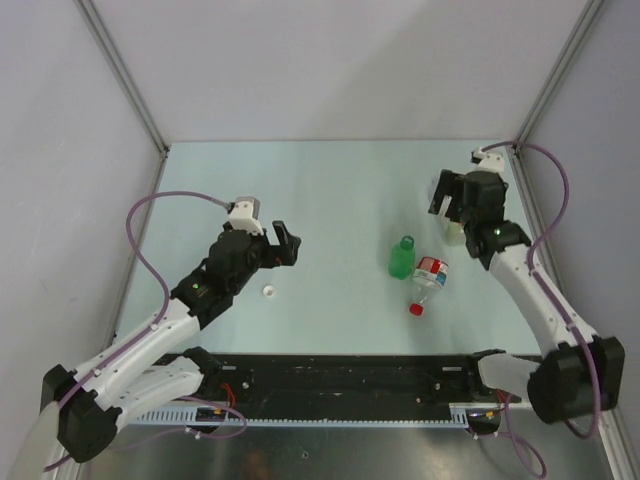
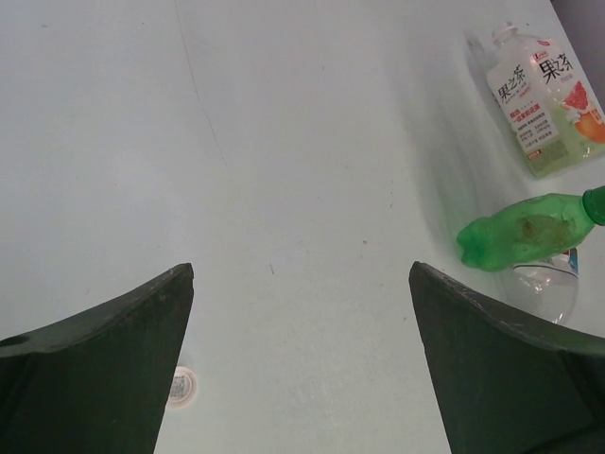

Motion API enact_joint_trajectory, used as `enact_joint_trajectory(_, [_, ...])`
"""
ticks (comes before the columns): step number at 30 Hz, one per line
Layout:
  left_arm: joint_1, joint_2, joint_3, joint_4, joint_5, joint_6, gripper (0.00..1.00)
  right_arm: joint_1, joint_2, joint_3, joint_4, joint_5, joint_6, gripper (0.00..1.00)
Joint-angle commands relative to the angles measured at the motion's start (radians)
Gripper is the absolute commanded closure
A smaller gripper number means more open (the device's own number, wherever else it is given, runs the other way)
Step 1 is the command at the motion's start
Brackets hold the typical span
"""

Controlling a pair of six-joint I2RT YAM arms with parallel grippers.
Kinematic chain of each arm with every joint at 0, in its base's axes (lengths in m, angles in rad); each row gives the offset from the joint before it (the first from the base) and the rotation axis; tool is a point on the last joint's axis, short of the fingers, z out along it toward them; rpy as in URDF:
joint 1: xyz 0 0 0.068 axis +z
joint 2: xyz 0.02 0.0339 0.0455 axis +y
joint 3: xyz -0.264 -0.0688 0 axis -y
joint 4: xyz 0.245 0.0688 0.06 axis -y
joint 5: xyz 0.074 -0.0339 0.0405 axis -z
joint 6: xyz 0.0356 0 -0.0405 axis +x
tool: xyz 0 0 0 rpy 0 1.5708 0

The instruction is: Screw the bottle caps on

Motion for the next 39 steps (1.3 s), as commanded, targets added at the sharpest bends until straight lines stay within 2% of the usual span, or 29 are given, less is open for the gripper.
enact_joint_trajectory(1, [0.018, -0.004, 0.051, 0.008, 0.011, 0.029, 0.01, -0.145, 0.142, 0.081, -0.080, -0.200, -0.153, 0.01])
enact_joint_trajectory(4, [0.024, -0.004, 0.056, 0.005, 0.023, 0.026, 0.01, -0.230, 0.269, 0.136, -0.094, -0.273, -0.233, 0.01])
enact_joint_trajectory(7, [0.026, -0.004, 0.058, -0.007, 0.016, 0.025, 0.00, -0.268, 0.364, 0.199, -0.117, -0.259, -0.278, 0.01])
enact_joint_trajectory(14, [0.054, -0.008, 0.035, -0.119, -0.038, -0.103, 0.01, -0.278, 0.389, 0.221, -0.112, -0.254, -0.311, 0.01])
enact_joint_trajectory(19, [0.164, 0.003, -0.002, -0.294, -0.009, -0.222, 0.01, -0.278, 0.392, 0.221, -0.116, -0.241, -0.303, 0.01])
enact_joint_trajectory(24, [0.278, 0.028, -0.088, -0.324, 0.111, -0.263, 0.13, -0.278, 0.381, 0.222, -0.121, -0.241, -0.290, 0.01])
enact_joint_trajectory(35, [0.286, 0.251, -0.073, -0.302, 0.167, -0.237, 0.38, -0.282, 0.357, 0.220, -0.140, -0.210, -0.243, 0.01])
enact_joint_trajectory(39, [0.286, 0.320, -0.069, -0.270, 0.185, -0.229, 0.42, -0.282, 0.339, 0.207, -0.144, -0.216, -0.225, 0.01])
